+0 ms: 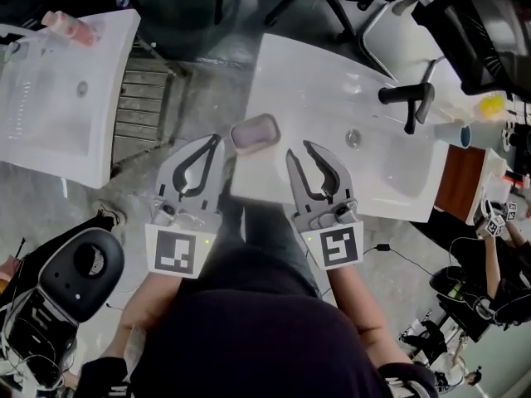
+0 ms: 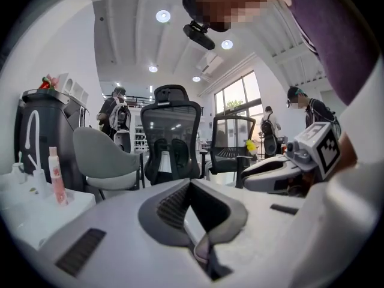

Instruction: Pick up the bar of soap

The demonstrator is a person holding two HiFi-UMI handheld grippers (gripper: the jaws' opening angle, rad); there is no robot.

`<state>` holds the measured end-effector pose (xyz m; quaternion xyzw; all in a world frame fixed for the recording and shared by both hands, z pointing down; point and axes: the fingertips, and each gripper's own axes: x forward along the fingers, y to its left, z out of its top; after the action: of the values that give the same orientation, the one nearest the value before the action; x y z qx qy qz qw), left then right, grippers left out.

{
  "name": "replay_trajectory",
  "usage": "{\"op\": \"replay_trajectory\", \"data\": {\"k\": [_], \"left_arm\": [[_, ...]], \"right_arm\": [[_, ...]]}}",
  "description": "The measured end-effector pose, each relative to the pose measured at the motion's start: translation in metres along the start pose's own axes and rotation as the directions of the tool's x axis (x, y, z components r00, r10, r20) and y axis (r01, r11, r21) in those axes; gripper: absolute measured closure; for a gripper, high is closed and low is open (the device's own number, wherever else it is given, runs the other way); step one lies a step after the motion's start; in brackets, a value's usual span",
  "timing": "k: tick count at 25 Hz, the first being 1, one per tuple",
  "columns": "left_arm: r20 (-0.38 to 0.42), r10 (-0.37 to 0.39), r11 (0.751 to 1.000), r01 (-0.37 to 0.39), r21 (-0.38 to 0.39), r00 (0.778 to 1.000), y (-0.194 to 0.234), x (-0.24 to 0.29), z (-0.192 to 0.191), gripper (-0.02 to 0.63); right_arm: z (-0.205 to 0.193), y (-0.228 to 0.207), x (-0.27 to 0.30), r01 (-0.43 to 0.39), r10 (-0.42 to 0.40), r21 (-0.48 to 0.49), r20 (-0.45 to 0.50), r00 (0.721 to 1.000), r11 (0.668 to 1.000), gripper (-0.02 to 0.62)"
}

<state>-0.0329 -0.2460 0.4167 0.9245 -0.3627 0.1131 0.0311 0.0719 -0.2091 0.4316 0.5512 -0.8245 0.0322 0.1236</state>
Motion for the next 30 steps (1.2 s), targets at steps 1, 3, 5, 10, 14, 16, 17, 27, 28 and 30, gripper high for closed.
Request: {"op": "replay_trajectory", "data": {"k": [1, 3, 5, 10, 14, 16, 17, 27, 28, 30], "left_arm": [[-0.004, 0.008, 1.000, -0.008, -0.003, 1.000, 0.000, 0.000, -0.001, 0.606], [-0.009, 0.019, 1.000, -0.019, -0.005, 1.000, 0.000, -0.001, -0.002, 0.606], [-0.022, 0.027, 1.000, -0.027, 0.000, 0.999, -0.001, -0.002, -0.006, 0.606], [-0.047, 0.051, 0.999, -0.051, -0.001, 0.998, -0.007, -0.002, -0.009, 0.606], [-0.061, 0.080, 0.997, -0.080, -0.007, 0.995, -0.006, -0.007, -0.012, 0.606], [-0.072, 0.090, 0.996, -0.090, -0.006, 0.993, -0.006, -0.009, -0.015, 0.606], [-0.075, 0.094, 0.996, -0.094, -0.005, 0.993, -0.007, -0.010, -0.015, 0.606], [-0.082, 0.152, 0.988, -0.154, -0.022, 0.985, -0.009, -0.022, -0.017, 0.606], [-0.079, 0.161, 0.986, -0.163, -0.024, 0.984, -0.009, -0.023, -0.017, 0.606], [-0.077, 0.180, 0.983, -0.182, -0.025, 0.981, -0.008, -0.026, -0.018, 0.606]], "right_arm": [[-0.004, 0.001, 0.003, -0.025, 0.025, -0.008, -0.013, 1.000, 1.000, 0.501], [-0.009, 0.004, 0.009, -0.071, 0.070, -0.026, -0.026, 0.997, 0.997, 0.496], [-0.016, 0.007, 0.015, -0.116, 0.114, -0.046, -0.045, 0.992, 0.992, 0.495], [-0.043, 0.013, 0.028, -0.237, 0.227, -0.048, -0.158, 0.961, 0.970, 0.480], [-0.057, 0.021, 0.040, -0.339, 0.314, -0.083, -0.221, 0.923, 0.937, 0.465], [-0.064, 0.026, 0.044, -0.386, 0.351, -0.104, -0.253, 0.902, 0.917, 0.459], [-0.068, 0.029, 0.046, -0.410, 0.370, -0.111, -0.269, 0.889, 0.905, 0.456], [-0.095, 0.047, 0.061, -0.627, 0.473, -0.270, -0.463, 0.750, 0.730, 0.431], [-0.098, 0.049, 0.062, -0.648, 0.473, -0.292, -0.487, 0.734, 0.703, 0.428], [-0.104, 0.054, 0.064, -0.686, 0.472, -0.327, -0.534, 0.701, 0.650, 0.422]]}}
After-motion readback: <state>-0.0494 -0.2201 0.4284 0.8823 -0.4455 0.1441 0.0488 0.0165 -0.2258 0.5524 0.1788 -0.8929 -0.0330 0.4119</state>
